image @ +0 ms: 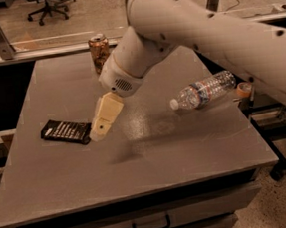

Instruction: Pick rxbar chocolate

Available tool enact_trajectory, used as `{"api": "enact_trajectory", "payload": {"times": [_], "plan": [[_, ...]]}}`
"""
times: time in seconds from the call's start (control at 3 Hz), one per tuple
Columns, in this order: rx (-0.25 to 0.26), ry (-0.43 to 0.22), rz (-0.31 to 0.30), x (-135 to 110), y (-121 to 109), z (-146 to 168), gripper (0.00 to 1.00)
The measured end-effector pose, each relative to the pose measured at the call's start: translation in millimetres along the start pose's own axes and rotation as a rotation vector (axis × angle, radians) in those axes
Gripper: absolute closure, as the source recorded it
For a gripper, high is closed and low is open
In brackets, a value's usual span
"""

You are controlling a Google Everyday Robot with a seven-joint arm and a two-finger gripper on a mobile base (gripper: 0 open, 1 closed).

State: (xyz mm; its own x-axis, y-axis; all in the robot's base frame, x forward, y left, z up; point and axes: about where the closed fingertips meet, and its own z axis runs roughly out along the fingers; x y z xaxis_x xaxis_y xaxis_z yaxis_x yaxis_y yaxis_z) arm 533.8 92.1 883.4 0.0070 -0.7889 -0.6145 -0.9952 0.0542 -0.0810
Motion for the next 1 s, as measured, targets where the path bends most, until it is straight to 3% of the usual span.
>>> {"api": "enact_trajectory", "payload": {"times": [0.67,1.0], "plan": [[-0.040,-0.073,0.089,-22,0,74,0.00],[-0.045,-0.074,0.147,-22,-2,98,0.19]]}}
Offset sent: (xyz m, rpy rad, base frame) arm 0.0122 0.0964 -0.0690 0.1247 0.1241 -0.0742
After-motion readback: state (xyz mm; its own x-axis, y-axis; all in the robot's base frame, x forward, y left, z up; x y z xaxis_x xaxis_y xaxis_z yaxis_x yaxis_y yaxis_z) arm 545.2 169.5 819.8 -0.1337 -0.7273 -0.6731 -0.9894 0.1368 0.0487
